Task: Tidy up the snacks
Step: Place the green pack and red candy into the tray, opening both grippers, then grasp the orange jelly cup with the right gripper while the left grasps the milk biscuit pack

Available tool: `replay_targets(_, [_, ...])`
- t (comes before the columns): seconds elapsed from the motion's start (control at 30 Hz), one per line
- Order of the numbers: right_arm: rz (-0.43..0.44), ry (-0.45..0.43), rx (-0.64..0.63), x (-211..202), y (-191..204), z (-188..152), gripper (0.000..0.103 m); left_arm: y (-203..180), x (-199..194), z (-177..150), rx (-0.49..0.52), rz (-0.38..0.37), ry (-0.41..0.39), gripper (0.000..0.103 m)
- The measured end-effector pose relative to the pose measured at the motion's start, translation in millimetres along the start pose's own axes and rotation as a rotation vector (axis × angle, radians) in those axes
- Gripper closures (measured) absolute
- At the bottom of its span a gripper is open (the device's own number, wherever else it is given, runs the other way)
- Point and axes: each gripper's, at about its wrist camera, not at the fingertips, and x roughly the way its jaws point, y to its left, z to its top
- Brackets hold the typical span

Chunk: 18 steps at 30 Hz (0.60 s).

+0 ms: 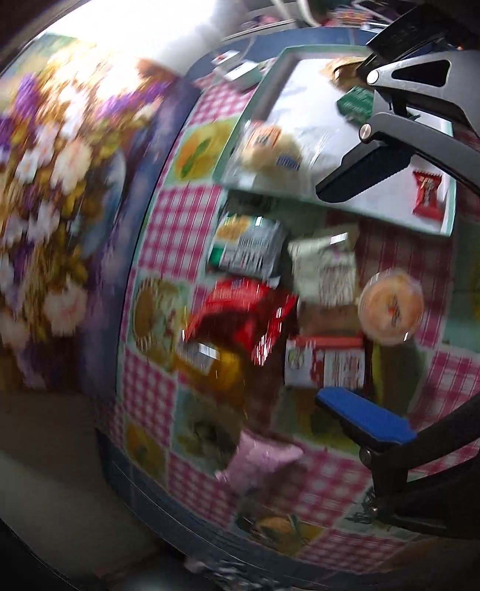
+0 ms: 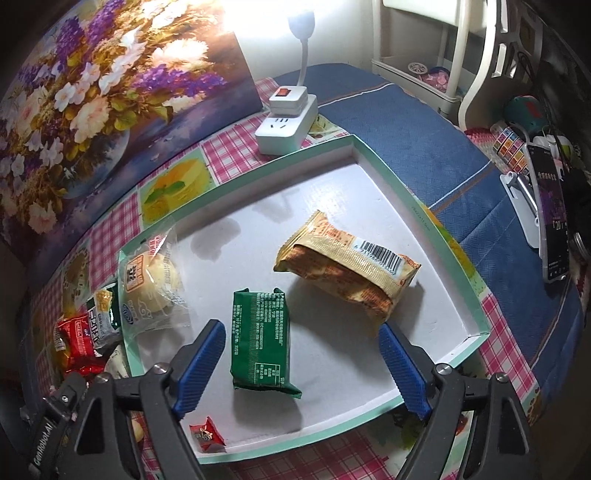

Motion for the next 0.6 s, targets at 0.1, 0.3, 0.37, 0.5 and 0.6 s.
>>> replay_targets(0.1, [0.005, -0.011, -0.008, 0, 2, 0, 0.000, 22, 2, 5, -0.052, 0.040, -0.011, 0.003])
replay_targets(0.3, [0.020, -0.022, -0.035, -1, 7, 1, 0.000, 75, -3, 13, -0.166, 0.163, -0.060, 0.002])
replay_targets(0.37, [0.024, -0.023, -0.042, 0, 9, 0, 0.000, 92, -5, 15, -0.197, 0.209, -0.075, 0.002])
replay_targets(0.5, [0.043, -0.033, -0.052, -2, 14, -1, 0.000, 120, -11, 16, -0.255, 0.264, -0.100, 0.002])
replay_targets(0.6, [0.062, -0.048, -0.079, -5, 22, -3, 0.000, 137, -15, 18, -0.300, 0.268, -0.113, 0.002])
